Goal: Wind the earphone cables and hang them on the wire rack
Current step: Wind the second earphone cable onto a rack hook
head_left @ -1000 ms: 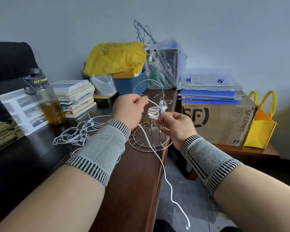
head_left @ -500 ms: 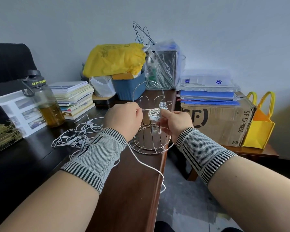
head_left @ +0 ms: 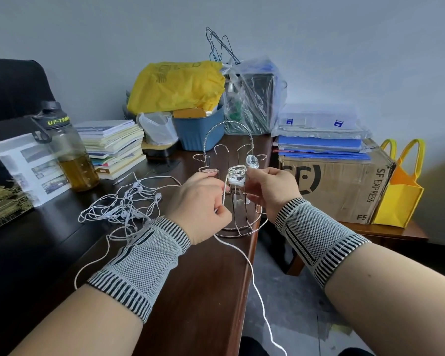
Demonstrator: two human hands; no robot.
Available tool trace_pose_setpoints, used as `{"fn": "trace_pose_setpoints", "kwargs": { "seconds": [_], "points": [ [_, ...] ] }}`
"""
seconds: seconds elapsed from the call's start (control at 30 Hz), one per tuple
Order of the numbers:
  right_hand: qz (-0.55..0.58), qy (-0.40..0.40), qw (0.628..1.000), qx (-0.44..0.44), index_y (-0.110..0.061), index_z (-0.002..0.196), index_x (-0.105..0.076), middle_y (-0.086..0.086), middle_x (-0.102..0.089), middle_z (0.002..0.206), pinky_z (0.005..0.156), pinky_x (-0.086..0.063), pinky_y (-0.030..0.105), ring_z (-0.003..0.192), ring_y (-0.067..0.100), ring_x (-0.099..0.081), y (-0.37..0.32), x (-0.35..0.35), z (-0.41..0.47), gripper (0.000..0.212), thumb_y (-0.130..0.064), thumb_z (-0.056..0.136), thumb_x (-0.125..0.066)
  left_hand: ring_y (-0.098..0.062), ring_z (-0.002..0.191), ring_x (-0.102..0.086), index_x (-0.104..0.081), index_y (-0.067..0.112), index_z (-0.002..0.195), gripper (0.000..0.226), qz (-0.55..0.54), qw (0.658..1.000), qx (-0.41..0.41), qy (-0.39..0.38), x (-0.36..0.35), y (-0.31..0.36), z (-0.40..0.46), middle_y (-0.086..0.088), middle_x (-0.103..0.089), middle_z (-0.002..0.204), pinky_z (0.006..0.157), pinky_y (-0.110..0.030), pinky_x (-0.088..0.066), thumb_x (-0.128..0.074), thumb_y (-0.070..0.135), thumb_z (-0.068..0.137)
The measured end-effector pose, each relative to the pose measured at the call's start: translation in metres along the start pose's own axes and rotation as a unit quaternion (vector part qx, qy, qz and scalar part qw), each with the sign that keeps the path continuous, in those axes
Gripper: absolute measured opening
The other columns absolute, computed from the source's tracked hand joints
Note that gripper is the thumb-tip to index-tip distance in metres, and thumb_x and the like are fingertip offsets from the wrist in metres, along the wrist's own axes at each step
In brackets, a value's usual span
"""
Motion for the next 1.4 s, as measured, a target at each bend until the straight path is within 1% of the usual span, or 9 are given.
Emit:
{"fn": "trace_pose_setpoints", "kwargs": {
  "seconds": [0.07,0.3,0.53,0.67,0.8,0.93,1.07,1.2,1.4],
  "points": [
    [-0.003,-0.014,1.000,0.014,-0.013,0.071,-0.056,0.009,-0.066,0.070,0.067,-0.051,0.035,0.070,0.025,-0.065,-0.001,-0.001,-0.003,0.017,-0.009,0.079,-0.071,-0.013,0.131,-0.040,-0.045,0.017,0.050,0.028,0.002,1.000,-0.003,-0.022,-0.002,0.002,0.000,0.009,-0.070,0.106,0.089,0.007,-0.005,-0.064,0.014,0.070],
    [-0.064,-0.060,0.990,0.107,-0.018,0.072,-0.063,0.008,-0.065,0.076,0.068,-0.049,0.034,0.072,0.023,-0.059,-0.005,-0.004,-0.016,0.022,0.001,0.074,-0.075,-0.008,0.130,-0.041,-0.036,0.021,0.049,0.036,-0.002,0.998,0.020,-0.053,-0.006,0.000,0.003,0.010,-0.070,0.103,0.092,-0.002,-0.017,-0.064,0.015,0.071],
    [-0.143,-0.062,0.969,0.194,-0.022,0.084,-0.058,0.001,-0.061,0.083,0.056,-0.048,0.012,0.062,0.001,-0.057,-0.011,-0.006,-0.027,0.027,-0.003,0.078,-0.076,-0.006,0.115,-0.052,-0.060,0.013,0.062,0.016,0.006,0.998,0.032,-0.049,-0.001,0.001,-0.002,0.010,-0.070,0.096,0.093,-0.014,-0.034,-0.065,0.019,0.075],
    [-0.235,-0.018,0.936,0.262,-0.028,0.077,-0.053,-0.001,-0.060,0.090,0.069,-0.057,0.028,0.073,0.008,-0.063,-0.013,-0.006,-0.028,0.027,-0.013,0.079,-0.075,-0.018,0.083,-0.060,-0.060,0.021,0.087,0.010,0.062,0.997,0.037,-0.035,0.006,0.014,-0.008,0.008,-0.063,0.080,0.075,-0.033,-0.048,-0.054,0.026,0.092],
    [-0.271,-0.040,0.902,0.335,-0.035,0.072,-0.050,-0.010,-0.048,0.089,0.083,-0.054,0.037,0.083,0.012,-0.057,-0.018,-0.012,-0.040,0.039,-0.002,0.078,-0.068,-0.024,0.092,-0.063,-0.059,0.030,0.114,0.022,0.082,0.995,0.036,-0.049,0.007,0.021,-0.008,0.003,-0.069,0.097,0.078,-0.037,-0.050,-0.046,0.023,0.098],
    [-0.250,-0.052,0.910,0.328,-0.035,0.075,-0.052,-0.007,-0.055,0.087,0.077,-0.056,0.039,0.080,0.012,-0.059,-0.012,-0.009,-0.037,0.036,-0.001,0.079,-0.065,-0.025,0.102,-0.060,-0.062,0.027,0.121,0.033,0.089,0.992,0.062,-0.069,0.000,0.017,-0.003,0.000,-0.067,0.111,0.085,-0.037,-0.048,-0.042,0.016,0.098],
    [-0.177,-0.056,0.952,0.242,-0.022,0.081,-0.056,-0.003,-0.060,0.079,0.060,-0.049,0.015,0.062,-0.002,-0.057,-0.011,-0.003,-0.030,0.017,-0.009,0.088,-0.065,-0.023,0.105,-0.059,-0.065,0.026,0.120,0.034,0.104,0.988,0.082,-0.084,-0.002,0.014,-0.005,0.000,-0.067,0.112,0.088,-0.035,-0.048,-0.042,0.017,0.096],
    [-0.179,-0.022,0.952,0.247,-0.026,0.080,-0.056,-0.011,-0.060,0.074,0.068,-0.054,0.026,0.069,0.008,-0.062,-0.014,0.000,-0.026,0.014,-0.019,0.090,-0.061,-0.024,0.104,-0.061,-0.066,0.030,0.121,0.036,0.110,0.985,0.087,-0.102,-0.004,0.014,-0.008,-0.001,-0.070,0.111,0.088,-0.037,-0.050,-0.044,0.017,0.095],
    [-0.215,-0.025,0.937,0.274,-0.028,0.104,-0.059,-0.008,-0.065,0.090,0.064,-0.053,0.019,0.074,0.007,-0.067,-0.019,-0.006,-0.031,0.012,-0.021,0.094,-0.056,-0.020,0.099,-0.064,-0.071,0.027,0.111,0.028,0.037,0.986,0.132,-0.090,-0.007,0.008,-0.011,0.002,-0.072,0.105,0.089,-0.032,-0.051,-0.051,0.018,0.094]
  ]
}}
Point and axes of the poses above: each hand's wrist, its own z-axis towards the middle knuckle, its own x-axis out of the back of the hand, y = z × x, the point moved 6 cm from there along z, towards the middle knuckle
